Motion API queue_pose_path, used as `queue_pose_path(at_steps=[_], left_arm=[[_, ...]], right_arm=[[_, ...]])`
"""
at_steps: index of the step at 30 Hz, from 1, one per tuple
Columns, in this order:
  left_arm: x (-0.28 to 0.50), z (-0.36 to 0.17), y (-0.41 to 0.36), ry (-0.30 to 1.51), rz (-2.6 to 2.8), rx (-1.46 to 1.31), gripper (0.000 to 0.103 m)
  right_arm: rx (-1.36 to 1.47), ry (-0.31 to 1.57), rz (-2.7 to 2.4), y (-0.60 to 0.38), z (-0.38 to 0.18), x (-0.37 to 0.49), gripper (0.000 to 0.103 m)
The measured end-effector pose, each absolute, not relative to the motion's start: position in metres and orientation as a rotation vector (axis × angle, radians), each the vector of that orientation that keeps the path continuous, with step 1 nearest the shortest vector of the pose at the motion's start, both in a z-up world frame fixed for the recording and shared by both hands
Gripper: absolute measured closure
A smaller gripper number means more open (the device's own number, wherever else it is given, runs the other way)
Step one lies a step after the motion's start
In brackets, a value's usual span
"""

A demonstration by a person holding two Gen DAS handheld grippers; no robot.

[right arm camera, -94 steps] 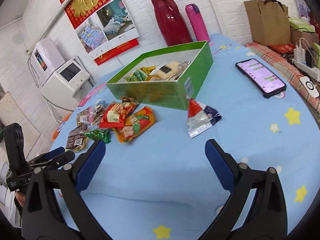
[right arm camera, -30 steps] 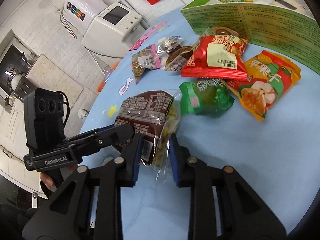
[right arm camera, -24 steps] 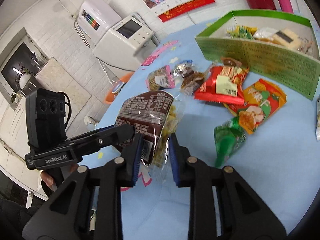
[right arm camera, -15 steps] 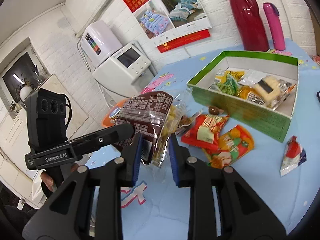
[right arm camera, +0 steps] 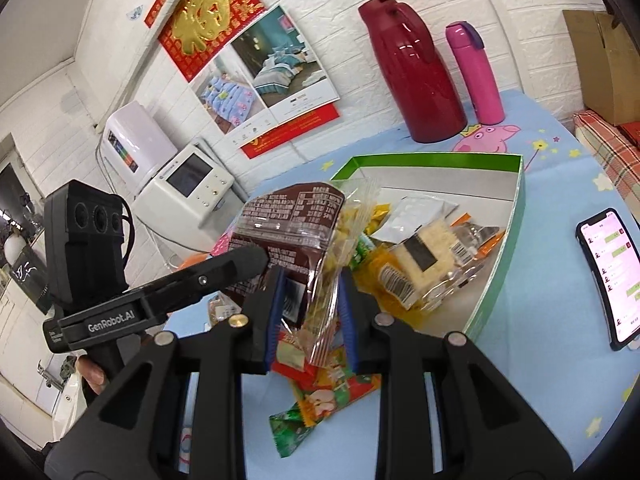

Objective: Organize snacks
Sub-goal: 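Carry the brown pastry bag into the green box and open both grippers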

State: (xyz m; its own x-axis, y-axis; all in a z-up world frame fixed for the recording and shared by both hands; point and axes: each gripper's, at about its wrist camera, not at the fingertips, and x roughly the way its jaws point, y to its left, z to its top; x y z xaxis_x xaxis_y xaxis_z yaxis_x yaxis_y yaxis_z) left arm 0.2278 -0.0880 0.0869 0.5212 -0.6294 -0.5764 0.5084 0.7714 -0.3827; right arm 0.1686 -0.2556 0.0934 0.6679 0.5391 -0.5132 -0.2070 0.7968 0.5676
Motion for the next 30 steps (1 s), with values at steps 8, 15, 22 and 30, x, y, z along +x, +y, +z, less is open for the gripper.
queue_pose_path(at_steps=[8, 15, 22, 30], left_arm=[[0.276, 0.063, -0.117, 0.817, -0.695, -0.159, 0.057], [0.302, 0.046, -0.118, 0.860, -0.652, -0.153, 0.054], [0.299, 0.043, -0.097, 0.841, -0.523, -0.172, 0.017], [0.271, 0.056, -0.090, 0.825, -0.481, -0.114, 0.016]], right_arm=[[0.523, 0.771, 0.392, -0.283, 0.068, 0.210, 0.075], [0.544, 0.815, 0.392, -0.286, 0.047, 0.243, 0.072], [0.529, 0.764, 0.341, -0.289, 0.052, 0.237, 0.033], [0.504, 0.734, 0.349, -0.277, 0.074, 0.210, 0.023]])
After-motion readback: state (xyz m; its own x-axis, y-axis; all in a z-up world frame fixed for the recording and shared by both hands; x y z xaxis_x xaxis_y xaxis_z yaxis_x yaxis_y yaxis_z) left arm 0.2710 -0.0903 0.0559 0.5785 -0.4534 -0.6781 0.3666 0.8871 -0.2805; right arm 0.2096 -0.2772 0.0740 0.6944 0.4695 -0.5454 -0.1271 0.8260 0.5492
